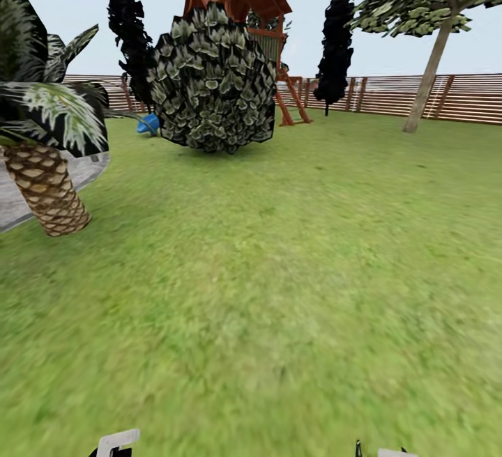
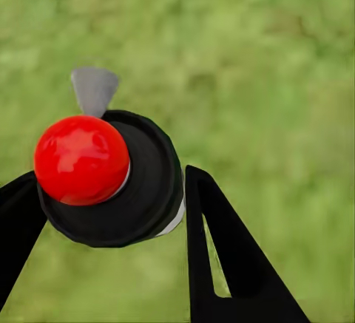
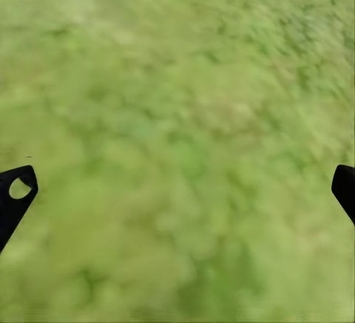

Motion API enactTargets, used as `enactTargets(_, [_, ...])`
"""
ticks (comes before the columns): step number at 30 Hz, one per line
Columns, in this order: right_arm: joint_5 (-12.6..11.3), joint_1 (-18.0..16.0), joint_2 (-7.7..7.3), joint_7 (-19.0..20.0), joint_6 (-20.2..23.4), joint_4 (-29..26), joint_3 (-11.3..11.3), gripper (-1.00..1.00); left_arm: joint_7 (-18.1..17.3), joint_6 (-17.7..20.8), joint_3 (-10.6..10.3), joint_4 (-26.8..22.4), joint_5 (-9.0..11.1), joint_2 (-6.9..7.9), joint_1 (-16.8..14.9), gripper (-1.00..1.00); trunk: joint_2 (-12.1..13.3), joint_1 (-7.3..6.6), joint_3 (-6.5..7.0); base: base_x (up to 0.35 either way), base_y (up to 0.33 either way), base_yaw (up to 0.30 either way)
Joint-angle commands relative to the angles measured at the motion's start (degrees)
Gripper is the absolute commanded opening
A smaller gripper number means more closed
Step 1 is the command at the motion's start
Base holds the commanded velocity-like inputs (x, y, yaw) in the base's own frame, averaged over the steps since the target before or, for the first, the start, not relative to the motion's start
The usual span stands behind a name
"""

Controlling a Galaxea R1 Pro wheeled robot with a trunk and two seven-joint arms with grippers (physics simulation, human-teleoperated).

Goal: Pick up the pesticide atomizer in the garden and spray insectifuge to fully cover both potted plants in the garden.

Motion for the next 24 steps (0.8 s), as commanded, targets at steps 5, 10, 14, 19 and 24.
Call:
enactTargets(5, [0.64,-0.03,0.0,-0.21,-0.12,0.05,-0.42,1.0,0.3,-0.22,0.32,0.09,-0.61,0.01,-0.06,-1.0,-0.02,0.02,-0.05,0.332,-0.031,0.012])
enactTargets(10, [0.64,-0.03,0.0,-0.18,-0.12,0.05,-0.43,1.0,0.3,-0.22,0.33,0.09,-0.61,0.01,-0.06,-1.0,-0.02,0.02,-0.05,0.335,-0.002,0.001])
enactTargets(14, [0.66,-0.03,0.0,-0.13,-0.12,0.07,-0.42,1.0,0.3,-0.23,0.33,0.09,-0.61,0.01,-0.06,-1.0,-0.02,0.02,-0.05,0.336,0.0,0.0])
enactTargets(19, [0.65,-0.03,0.0,-0.14,-0.12,0.05,-0.42,1.0,0.3,-0.23,0.33,0.09,-0.61,0.01,-0.06,-1.0,-0.02,0.02,-0.05,0.336,0.0,0.0])
enactTargets(24, [0.66,-0.03,0.0,-0.2,-0.12,0.05,-0.45,1.0,0.3,-0.24,0.33,0.09,-0.61,0.01,-0.06,-1.0,-0.02,0.02,-0.05,0.336,0.0,0.0])
